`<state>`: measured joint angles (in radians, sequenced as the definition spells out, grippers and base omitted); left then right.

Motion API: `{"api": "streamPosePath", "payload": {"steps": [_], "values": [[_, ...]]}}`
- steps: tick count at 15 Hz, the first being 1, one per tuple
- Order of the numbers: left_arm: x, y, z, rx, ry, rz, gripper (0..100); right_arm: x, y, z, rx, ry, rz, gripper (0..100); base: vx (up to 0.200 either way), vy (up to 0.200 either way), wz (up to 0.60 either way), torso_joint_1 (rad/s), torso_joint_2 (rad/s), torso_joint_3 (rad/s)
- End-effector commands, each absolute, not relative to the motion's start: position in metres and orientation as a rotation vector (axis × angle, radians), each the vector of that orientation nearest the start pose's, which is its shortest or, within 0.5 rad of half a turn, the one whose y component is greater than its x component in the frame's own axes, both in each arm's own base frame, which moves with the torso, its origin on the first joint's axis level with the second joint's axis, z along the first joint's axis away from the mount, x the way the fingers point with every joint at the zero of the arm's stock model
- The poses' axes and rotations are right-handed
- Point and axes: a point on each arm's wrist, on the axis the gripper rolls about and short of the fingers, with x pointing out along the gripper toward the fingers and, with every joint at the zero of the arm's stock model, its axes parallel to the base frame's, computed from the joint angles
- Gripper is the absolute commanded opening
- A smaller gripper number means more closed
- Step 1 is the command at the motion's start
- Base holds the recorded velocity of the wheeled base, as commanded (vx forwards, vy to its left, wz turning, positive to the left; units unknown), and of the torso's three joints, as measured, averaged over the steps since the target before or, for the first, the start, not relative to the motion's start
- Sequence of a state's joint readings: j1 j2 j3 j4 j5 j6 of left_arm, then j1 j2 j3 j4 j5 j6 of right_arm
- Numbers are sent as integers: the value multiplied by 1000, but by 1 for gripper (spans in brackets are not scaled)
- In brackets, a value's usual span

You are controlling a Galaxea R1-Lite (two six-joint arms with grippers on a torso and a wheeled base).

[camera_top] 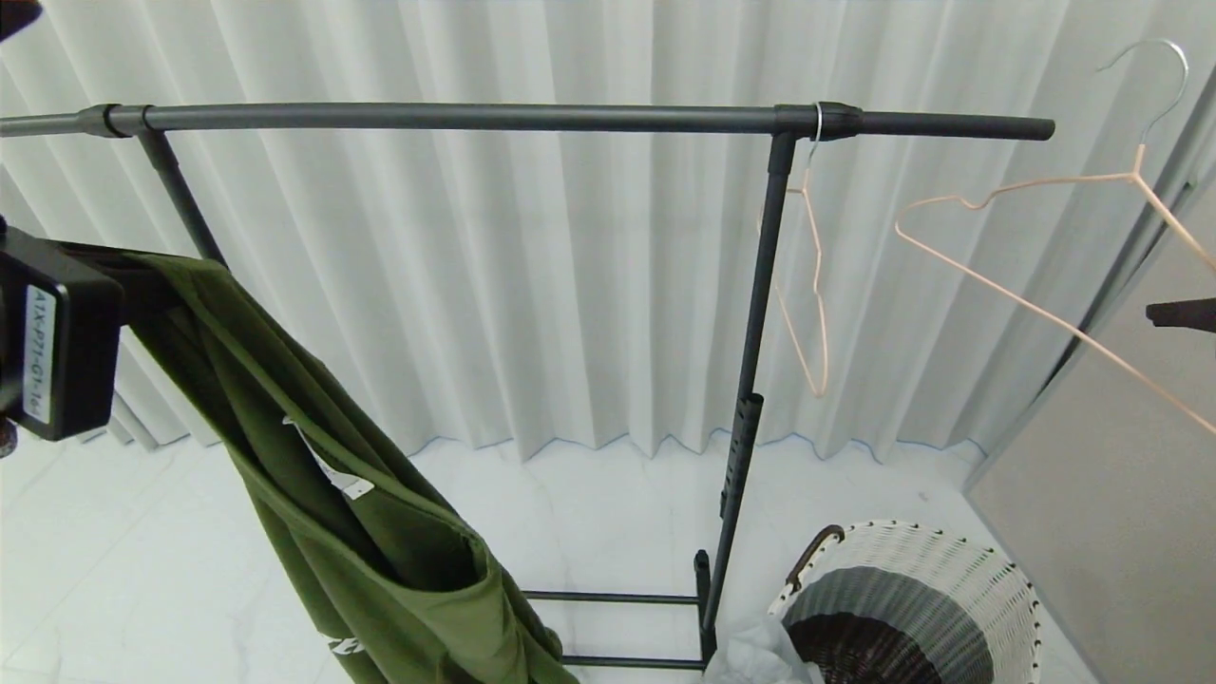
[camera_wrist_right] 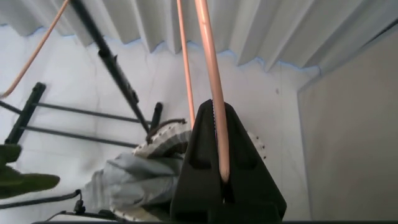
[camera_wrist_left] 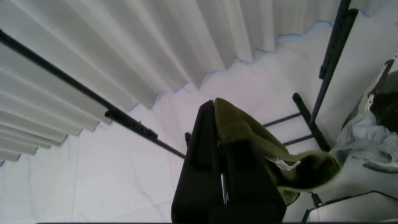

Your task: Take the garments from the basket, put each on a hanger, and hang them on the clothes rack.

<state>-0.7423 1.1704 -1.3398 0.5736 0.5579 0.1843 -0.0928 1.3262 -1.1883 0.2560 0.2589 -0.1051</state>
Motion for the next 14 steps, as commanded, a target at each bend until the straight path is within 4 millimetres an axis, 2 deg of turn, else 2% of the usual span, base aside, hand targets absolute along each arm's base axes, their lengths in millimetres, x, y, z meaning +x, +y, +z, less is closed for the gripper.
{"api": "streamPosePath", "payload": {"steps": [1,2,10,14], "values": [[107,-82,341,428,308,-212,0,203,-12,303,-36,376,188,0,-200,0,0,2,-7,2],[107,-82,341,428,308,-212,0,203,-12,303,-37,376,190,0,-200,0,0,-2,-2,7],[108,-83,339,432,312,-212,0,203,-12,302,-36,381,191,0,0,0,0,0,0,0],[108,-83,340,432,312,-212,0,203,-12,302,-36,378,191,0,0,200,0,4,0,4]]}}
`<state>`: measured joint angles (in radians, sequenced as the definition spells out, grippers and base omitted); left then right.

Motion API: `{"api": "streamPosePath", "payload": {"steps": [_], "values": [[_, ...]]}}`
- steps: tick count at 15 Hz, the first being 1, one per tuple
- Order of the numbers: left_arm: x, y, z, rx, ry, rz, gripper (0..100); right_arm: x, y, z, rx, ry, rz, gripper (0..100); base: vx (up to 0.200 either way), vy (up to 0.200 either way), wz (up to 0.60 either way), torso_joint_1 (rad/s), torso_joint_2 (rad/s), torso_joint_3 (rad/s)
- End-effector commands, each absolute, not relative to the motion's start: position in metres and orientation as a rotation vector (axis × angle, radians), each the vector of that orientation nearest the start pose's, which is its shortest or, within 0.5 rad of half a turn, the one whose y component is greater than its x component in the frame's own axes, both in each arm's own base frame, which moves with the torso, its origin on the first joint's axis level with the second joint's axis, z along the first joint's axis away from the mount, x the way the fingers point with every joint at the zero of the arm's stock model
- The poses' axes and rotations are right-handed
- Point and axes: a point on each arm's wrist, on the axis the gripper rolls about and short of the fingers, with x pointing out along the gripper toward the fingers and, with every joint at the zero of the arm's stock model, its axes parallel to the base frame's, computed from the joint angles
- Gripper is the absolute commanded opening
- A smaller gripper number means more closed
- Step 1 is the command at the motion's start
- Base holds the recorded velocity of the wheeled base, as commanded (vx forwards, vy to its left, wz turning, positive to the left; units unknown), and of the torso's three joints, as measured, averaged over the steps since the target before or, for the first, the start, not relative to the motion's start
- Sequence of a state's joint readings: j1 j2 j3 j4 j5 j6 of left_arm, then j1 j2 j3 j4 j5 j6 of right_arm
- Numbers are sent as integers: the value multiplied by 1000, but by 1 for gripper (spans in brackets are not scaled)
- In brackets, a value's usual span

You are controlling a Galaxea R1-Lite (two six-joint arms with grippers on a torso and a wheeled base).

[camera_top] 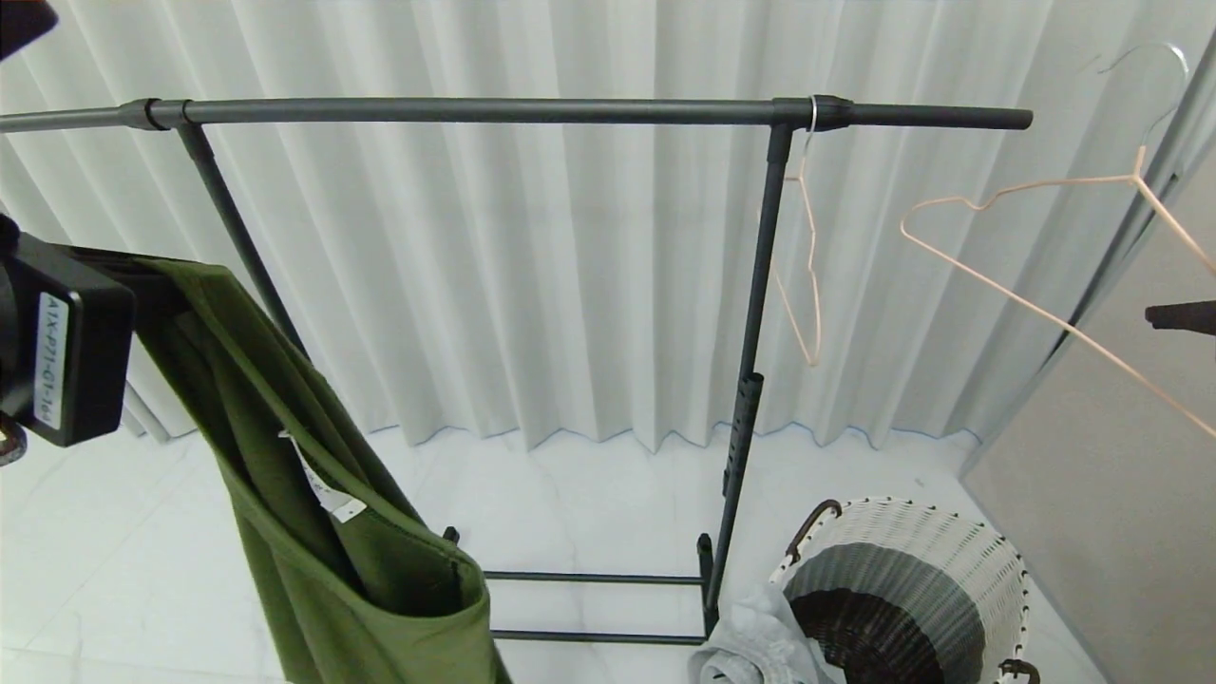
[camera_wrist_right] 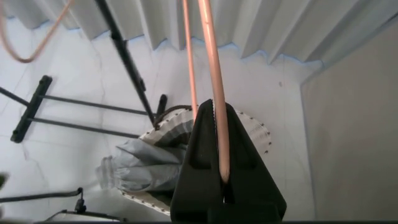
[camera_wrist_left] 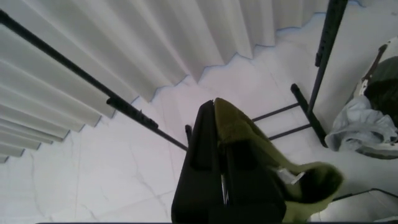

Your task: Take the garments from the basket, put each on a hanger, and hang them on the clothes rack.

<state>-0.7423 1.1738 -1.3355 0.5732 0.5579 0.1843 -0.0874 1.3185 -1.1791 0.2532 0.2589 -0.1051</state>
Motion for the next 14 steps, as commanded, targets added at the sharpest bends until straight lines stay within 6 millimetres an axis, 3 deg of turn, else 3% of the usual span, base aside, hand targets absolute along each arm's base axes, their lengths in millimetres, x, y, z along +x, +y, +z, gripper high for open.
{"api": "streamPosePath", "payload": {"steps": [1,6,9,14], "values": [[108,-83,340,432,312,-212,0,203,-12,302,-37,376,190,0,0,200,0,12,2,2],[109,-84,340,435,314,-212,0,199,-15,307,-41,356,152,0,0,200,0,1,4,2],[109,-83,340,435,314,-212,0,185,-18,316,-49,310,112,0,0,200,0,5,2,-1],[110,-84,338,440,321,-213,0,149,-14,337,-72,198,107,0,0,0,0,0,0,0]]}}
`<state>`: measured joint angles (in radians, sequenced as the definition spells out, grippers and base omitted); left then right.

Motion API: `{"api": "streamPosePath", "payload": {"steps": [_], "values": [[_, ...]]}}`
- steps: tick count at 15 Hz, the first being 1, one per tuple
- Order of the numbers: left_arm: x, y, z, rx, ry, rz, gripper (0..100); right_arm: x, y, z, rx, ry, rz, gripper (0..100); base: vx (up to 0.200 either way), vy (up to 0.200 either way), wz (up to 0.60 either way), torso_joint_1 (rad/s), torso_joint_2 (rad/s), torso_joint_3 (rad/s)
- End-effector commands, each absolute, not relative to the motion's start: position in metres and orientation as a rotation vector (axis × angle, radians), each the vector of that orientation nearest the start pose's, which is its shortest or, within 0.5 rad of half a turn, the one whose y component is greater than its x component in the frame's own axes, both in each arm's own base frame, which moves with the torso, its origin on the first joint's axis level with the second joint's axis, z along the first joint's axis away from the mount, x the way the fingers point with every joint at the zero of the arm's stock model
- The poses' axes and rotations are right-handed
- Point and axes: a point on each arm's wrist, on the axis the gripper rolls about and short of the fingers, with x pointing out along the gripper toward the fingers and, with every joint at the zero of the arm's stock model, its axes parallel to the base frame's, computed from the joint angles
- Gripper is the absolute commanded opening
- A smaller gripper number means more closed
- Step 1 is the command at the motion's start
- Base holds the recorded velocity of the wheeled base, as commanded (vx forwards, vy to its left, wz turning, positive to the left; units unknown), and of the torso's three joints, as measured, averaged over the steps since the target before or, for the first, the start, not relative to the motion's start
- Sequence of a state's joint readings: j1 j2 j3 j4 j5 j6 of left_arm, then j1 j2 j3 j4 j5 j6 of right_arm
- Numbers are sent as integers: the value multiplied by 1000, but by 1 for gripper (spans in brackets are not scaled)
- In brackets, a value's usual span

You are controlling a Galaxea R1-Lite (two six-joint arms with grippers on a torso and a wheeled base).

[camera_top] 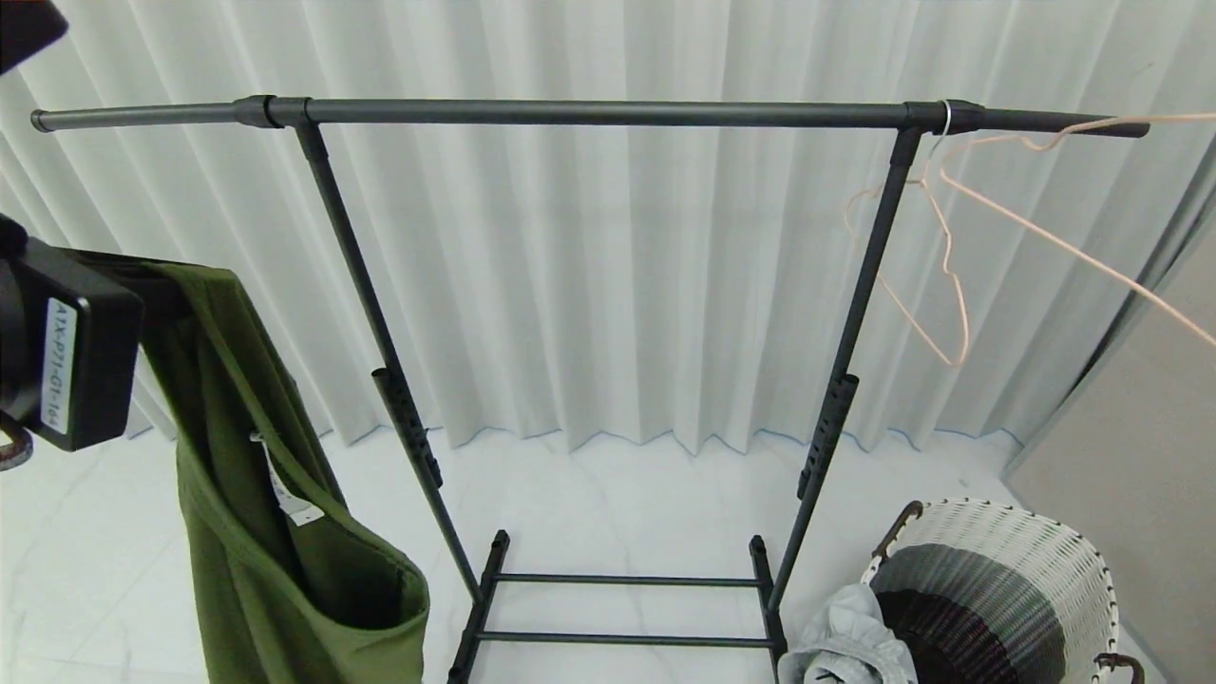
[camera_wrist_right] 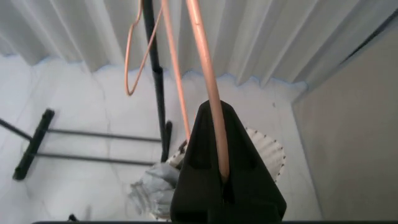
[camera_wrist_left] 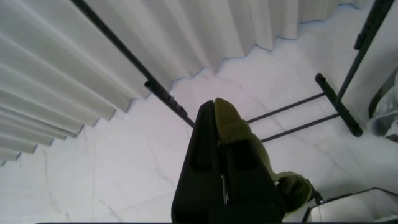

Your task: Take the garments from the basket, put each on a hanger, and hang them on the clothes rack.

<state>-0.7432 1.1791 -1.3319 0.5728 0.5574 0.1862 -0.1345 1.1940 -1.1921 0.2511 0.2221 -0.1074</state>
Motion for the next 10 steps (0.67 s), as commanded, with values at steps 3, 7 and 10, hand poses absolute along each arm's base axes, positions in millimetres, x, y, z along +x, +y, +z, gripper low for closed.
{"api": "streamPosePath", "payload": {"steps": [3,7,10], "values": [[109,-84,336,462,323,-217,0,141,-4,341,-82,172,167,0,0,0,0,0,0,0],[112,-84,333,468,336,-201,0,140,39,334,-103,205,470,0,0,0,0,0,0,0],[118,-84,332,465,343,-179,0,143,74,323,-97,273,672,0,0,0,0,0,0,0]]}}
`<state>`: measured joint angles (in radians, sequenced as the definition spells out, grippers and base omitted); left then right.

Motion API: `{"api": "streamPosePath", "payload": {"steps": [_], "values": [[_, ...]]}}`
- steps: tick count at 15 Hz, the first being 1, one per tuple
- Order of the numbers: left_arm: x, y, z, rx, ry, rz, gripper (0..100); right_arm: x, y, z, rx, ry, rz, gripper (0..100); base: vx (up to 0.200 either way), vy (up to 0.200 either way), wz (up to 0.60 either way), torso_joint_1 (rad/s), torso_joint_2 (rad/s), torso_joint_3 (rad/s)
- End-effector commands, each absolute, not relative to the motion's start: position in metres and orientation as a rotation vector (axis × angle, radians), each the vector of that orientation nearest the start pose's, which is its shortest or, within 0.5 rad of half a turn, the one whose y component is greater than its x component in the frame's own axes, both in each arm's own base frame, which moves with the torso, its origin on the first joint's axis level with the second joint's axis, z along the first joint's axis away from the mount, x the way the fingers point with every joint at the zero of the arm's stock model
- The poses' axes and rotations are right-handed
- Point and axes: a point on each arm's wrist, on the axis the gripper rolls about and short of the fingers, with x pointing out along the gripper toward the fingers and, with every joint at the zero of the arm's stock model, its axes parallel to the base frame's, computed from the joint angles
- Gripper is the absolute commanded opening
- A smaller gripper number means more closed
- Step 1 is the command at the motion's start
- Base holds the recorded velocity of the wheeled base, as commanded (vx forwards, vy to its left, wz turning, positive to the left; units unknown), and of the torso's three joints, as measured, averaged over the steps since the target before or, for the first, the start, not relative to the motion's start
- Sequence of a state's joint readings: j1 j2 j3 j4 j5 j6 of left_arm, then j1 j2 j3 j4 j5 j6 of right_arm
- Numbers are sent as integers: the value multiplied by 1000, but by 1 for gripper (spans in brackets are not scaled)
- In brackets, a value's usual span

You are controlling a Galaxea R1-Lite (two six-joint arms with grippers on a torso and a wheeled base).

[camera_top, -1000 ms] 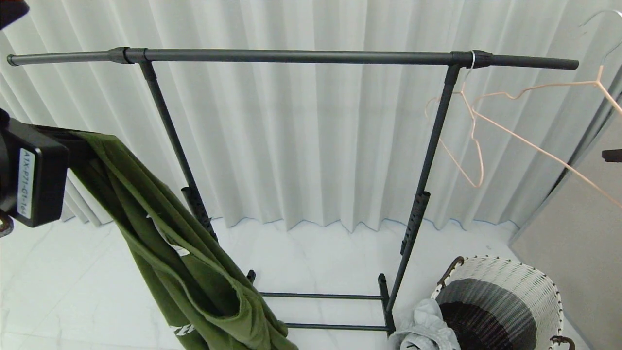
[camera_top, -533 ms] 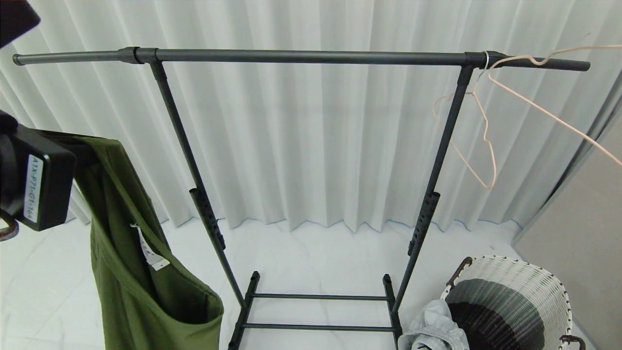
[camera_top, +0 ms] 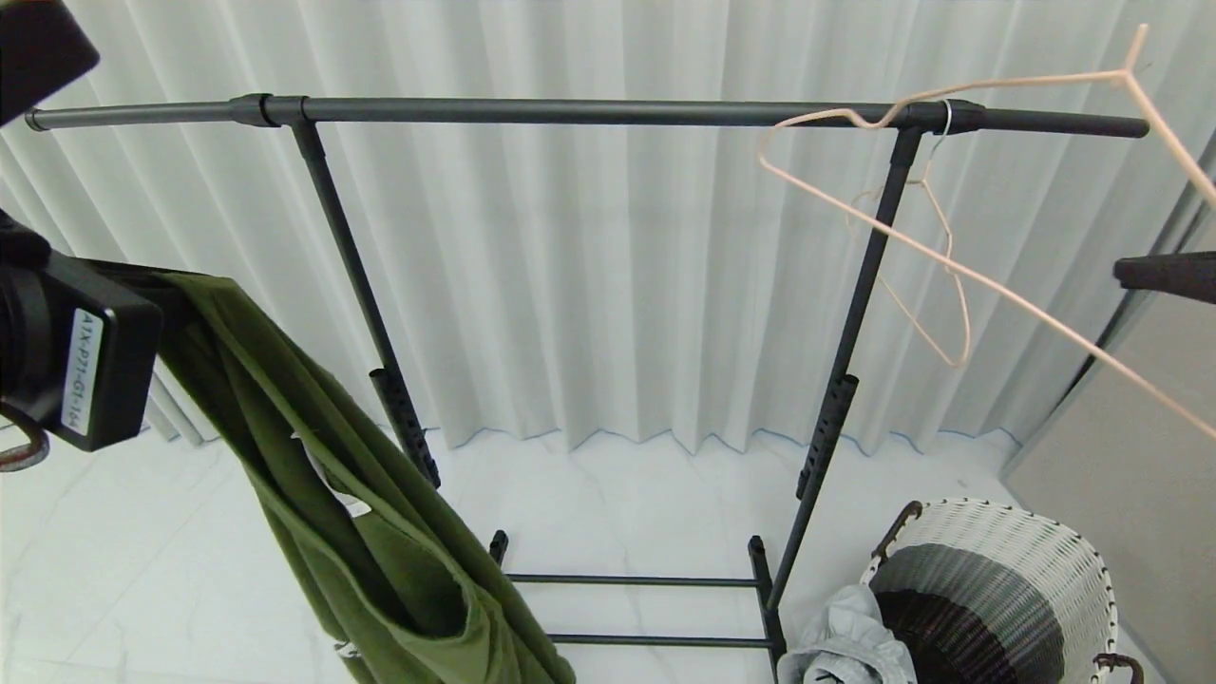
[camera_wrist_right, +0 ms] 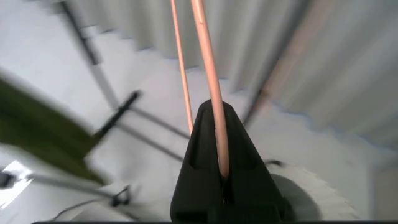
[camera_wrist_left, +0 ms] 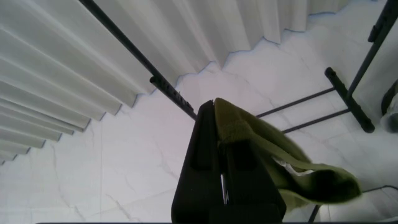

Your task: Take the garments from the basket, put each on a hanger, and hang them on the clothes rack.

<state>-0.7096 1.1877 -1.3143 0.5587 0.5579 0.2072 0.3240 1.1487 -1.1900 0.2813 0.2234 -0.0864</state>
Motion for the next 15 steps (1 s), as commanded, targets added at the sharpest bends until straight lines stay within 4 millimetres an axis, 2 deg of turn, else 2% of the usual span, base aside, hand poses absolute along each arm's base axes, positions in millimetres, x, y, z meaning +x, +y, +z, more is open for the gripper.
{"api": "streamPosePath", "payload": {"steps": [1,4,6,9,12,15], "values": [[122,-85,332,461,341,-168,0,143,84,320,-89,295,723,0,0,0,0,0,0,0],[135,-89,330,457,355,-133,0,132,103,309,-85,357,845,0,0,0,0,0,0,0],[148,-94,326,450,367,-111,0,116,117,302,-78,408,957,0,0,0,0,0,0,0],[171,-107,323,405,354,-60,0,96,123,296,-68,440,1059,0,0,0,0,0,0,0],[190,-120,320,314,347,1,0,91,128,293,-65,457,1106,0,0,0,0,0,0,0],[190,-122,324,301,335,-8,0,96,136,292,-51,459,1107,0,0,0,0,0,0,0]]}}
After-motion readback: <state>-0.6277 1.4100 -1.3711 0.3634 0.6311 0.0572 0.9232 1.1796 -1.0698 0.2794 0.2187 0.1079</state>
